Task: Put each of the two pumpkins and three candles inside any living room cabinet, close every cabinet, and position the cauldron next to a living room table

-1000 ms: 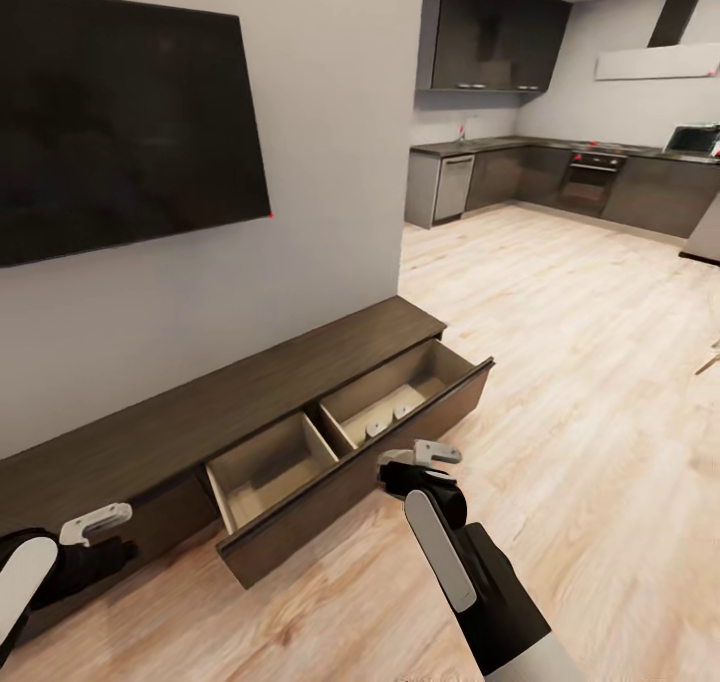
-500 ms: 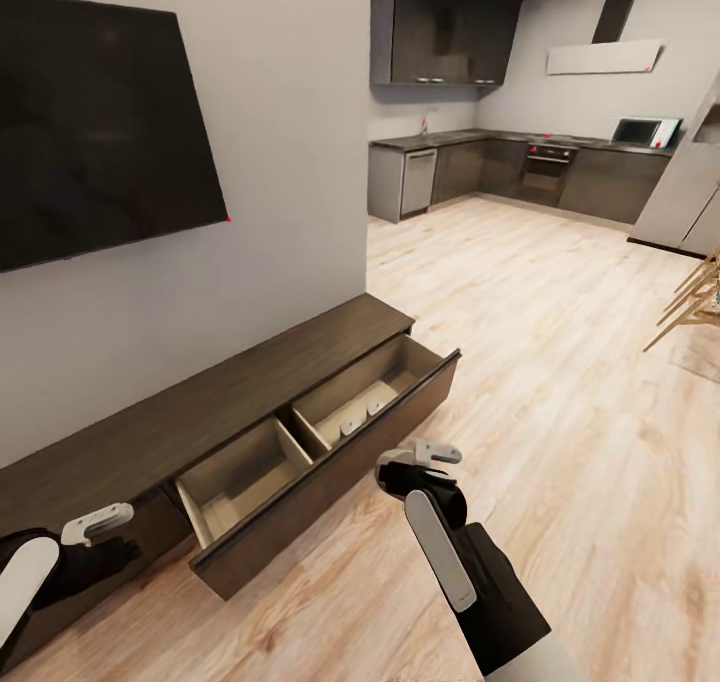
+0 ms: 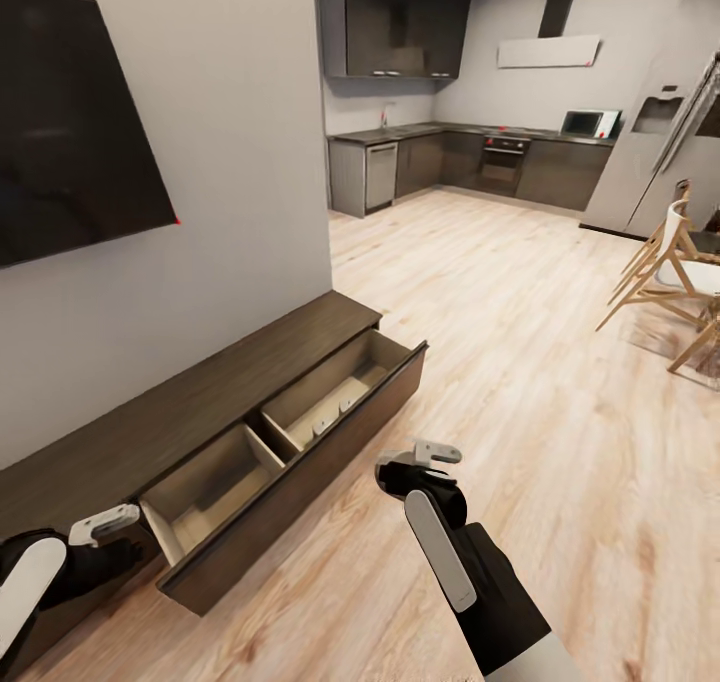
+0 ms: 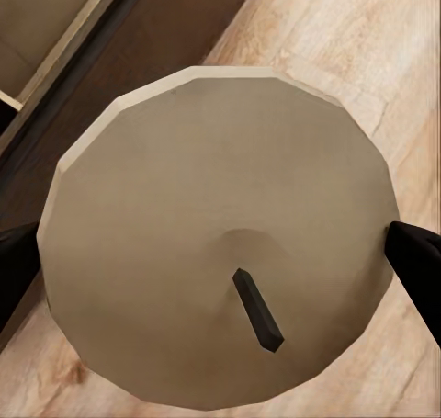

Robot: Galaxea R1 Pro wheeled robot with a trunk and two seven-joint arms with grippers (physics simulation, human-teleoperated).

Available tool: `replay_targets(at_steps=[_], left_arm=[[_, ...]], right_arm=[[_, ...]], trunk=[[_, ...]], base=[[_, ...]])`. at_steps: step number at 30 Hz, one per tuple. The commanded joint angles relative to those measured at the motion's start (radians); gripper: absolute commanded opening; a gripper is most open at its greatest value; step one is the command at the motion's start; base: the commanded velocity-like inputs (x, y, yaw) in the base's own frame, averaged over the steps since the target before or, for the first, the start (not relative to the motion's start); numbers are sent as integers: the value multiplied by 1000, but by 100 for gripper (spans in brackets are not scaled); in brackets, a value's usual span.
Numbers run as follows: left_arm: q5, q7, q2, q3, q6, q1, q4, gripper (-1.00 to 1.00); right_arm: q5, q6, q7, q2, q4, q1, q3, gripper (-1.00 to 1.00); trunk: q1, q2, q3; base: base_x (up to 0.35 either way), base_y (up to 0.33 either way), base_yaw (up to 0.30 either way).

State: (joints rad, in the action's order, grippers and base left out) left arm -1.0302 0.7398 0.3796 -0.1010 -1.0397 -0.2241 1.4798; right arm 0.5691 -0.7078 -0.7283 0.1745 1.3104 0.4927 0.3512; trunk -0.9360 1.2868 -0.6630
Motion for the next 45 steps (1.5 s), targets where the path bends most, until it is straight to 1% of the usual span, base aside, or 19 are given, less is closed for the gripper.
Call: replay_targets(at_steps=[1, 13, 17, 29, 45], left_arm=[[-10, 10, 0, 2, -2, -1, 1, 100], [-5, 9, -1, 10, 1, -1, 0, 100], [-4, 9, -1, 10, 2, -1, 0, 100], [1, 10, -2, 12, 3, 0, 0, 100], [1, 10, -3, 14, 3, 0, 0, 100]], right_arm=[[8, -1, -11, 0, 0, 1, 2, -100], [8, -1, -10, 0, 0, 1, 2, -100], [8, -1, -10, 0, 0, 1, 2, -100], [8, -1, -10, 0, 0, 1, 2, -100], [8, 0, -10, 0, 0, 1, 2, -100]], trunk=[[0, 1, -2], [0, 1, -5], [0, 1, -5], [0, 1, -5], [0, 1, -5]], base=[[0, 0, -245], [3, 0, -264], [132, 0, -275], [283, -81, -276], [334, -28, -277]])
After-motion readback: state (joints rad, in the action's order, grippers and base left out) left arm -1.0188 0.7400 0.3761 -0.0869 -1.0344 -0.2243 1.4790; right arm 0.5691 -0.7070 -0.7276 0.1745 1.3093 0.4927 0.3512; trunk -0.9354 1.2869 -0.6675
